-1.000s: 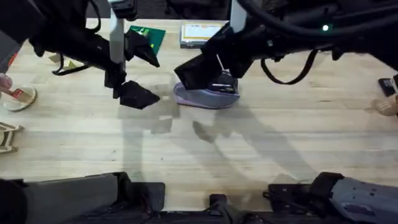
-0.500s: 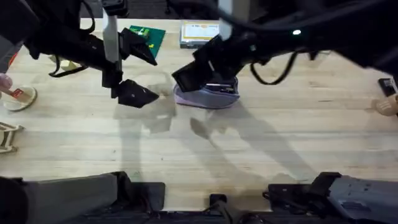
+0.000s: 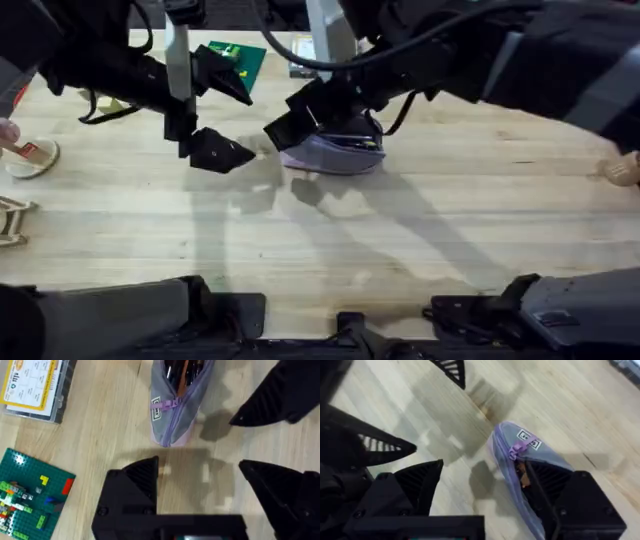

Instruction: Unzip the bag, pick up the pens from the table one at a time and place them inside, then zip the bag closed.

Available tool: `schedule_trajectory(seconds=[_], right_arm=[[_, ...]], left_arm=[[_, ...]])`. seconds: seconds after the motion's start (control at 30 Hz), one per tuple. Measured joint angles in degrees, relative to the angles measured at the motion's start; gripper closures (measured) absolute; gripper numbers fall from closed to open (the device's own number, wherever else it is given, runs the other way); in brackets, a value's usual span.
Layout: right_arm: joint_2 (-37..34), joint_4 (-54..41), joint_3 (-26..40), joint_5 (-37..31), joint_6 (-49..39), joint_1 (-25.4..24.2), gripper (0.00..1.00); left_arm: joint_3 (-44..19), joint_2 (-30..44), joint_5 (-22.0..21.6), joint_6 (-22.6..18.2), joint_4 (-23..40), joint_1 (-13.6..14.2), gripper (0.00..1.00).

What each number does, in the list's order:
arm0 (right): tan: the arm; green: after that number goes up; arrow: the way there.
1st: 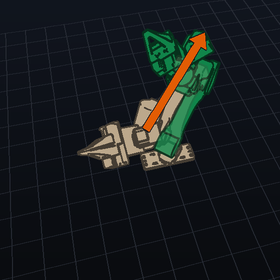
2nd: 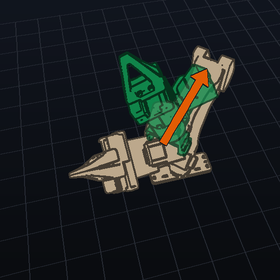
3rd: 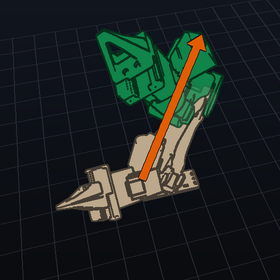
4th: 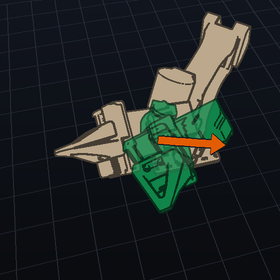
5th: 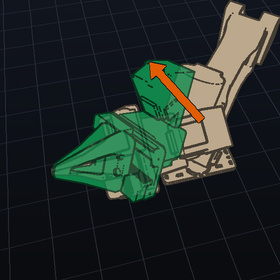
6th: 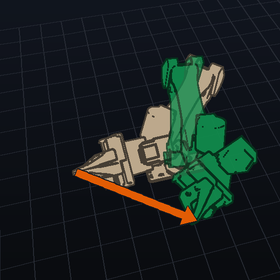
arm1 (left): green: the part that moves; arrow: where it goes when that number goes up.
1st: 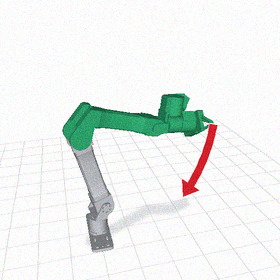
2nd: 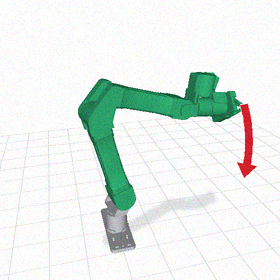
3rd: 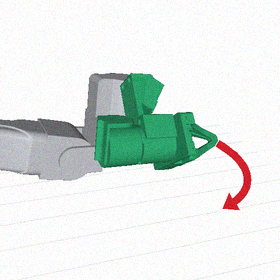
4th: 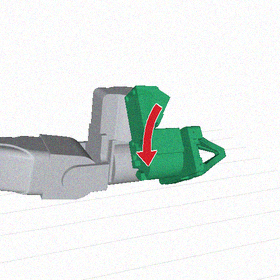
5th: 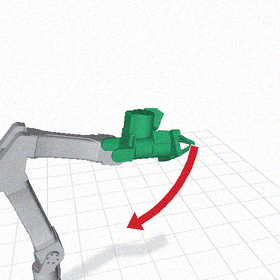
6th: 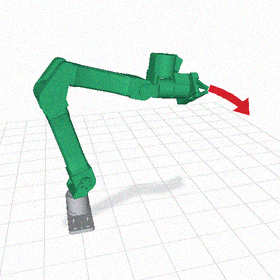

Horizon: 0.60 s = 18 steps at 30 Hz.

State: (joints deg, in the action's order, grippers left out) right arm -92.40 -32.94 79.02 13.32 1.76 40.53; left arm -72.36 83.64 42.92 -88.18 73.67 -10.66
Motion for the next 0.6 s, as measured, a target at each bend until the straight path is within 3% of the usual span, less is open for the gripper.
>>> schedule_trajectory(seconds=[0.6], right_arm=[[-7.21,6.75,0.0,-0.04,2.95,-2.92,0.004]], left_arm=[[0.0,0.0,0.17,0.0,0.0,0.0,0.007]])
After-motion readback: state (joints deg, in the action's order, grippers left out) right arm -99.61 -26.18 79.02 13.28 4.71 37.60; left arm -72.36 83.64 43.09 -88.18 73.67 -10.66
